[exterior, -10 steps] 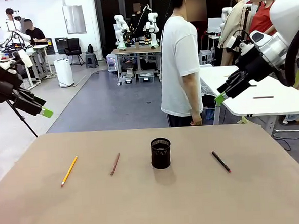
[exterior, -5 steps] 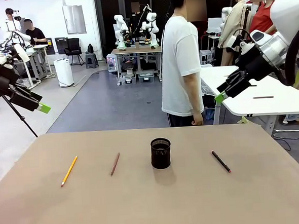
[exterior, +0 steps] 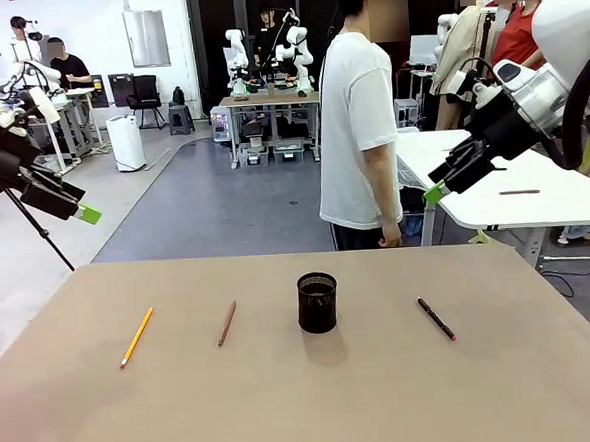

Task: Place the pens into the pen holder.
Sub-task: Pick up a writing instrument from the table and place it into the Pen holder.

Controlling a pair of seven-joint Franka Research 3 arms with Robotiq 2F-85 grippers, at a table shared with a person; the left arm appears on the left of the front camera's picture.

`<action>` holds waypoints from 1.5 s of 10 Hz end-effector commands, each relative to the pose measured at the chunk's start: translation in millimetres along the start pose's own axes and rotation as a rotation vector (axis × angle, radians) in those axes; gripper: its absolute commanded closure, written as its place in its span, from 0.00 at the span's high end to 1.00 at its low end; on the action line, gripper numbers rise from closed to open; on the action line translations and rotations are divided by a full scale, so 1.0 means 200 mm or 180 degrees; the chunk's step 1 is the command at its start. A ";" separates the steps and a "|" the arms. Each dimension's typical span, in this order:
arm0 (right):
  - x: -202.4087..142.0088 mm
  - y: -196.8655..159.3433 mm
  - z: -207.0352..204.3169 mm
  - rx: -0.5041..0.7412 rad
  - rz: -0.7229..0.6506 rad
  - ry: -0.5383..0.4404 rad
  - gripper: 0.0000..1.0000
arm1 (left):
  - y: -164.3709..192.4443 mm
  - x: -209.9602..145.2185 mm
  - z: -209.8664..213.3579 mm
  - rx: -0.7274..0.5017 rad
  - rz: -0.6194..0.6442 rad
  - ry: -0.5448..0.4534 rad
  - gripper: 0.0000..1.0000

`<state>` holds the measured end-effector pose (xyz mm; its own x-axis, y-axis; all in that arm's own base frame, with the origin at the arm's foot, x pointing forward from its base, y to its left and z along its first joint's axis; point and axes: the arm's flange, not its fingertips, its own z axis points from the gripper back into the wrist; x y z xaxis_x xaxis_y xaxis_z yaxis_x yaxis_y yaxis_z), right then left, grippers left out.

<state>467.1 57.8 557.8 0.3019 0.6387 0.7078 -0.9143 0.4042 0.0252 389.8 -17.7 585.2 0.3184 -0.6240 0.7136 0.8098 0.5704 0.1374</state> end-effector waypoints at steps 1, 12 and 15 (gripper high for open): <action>0.00 0.00 0.00 0.0008 -0.0010 -0.0002 1.00 | 0.01 -0.01 0.00 -0.0015 -0.0023 -0.0019 1.00; 0.00 0.00 0.00 0.0008 -0.0010 -0.0002 1.00 | -0.05 0.06 -0.01 0.0267 0.0273 0.0735 1.00; 0.00 0.00 0.00 0.0008 -0.0010 -0.0002 1.00 | -0.11 0.15 -0.11 0.0601 0.1129 0.1432 1.00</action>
<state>467.1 57.7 557.8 0.3023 0.6390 0.7073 -0.9140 0.4048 0.0250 389.1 -43.2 577.3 0.6360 -0.6140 0.4675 0.6309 0.7625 0.1432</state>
